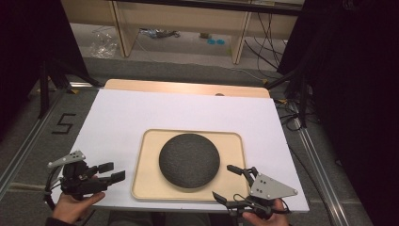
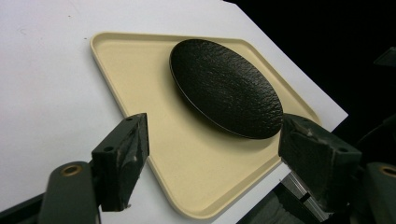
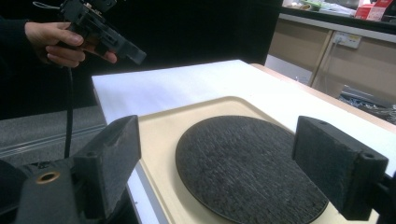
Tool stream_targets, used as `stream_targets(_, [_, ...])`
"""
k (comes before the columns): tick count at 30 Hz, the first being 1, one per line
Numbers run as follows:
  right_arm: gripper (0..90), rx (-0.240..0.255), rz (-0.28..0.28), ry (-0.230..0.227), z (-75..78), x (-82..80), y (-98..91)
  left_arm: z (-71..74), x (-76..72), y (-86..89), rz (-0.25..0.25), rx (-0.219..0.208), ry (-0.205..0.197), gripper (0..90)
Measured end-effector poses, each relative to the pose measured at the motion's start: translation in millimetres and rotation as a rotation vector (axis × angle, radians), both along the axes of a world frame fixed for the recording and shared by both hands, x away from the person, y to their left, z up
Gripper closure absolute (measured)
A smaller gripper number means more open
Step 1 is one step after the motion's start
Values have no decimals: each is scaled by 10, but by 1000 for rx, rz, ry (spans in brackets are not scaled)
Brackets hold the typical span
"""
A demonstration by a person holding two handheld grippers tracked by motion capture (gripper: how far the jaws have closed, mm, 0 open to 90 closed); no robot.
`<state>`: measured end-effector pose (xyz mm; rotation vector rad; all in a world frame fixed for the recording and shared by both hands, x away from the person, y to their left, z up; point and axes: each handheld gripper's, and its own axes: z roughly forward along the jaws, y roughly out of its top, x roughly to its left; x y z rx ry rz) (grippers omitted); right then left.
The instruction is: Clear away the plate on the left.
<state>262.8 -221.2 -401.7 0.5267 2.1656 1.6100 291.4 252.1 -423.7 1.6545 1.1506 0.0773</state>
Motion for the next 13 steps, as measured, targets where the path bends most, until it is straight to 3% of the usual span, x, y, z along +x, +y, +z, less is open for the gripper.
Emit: stream_targets(13, [165, 1, 1, 0, -5, 0, 4, -21, 13, -3, 3, -5, 4, 248])
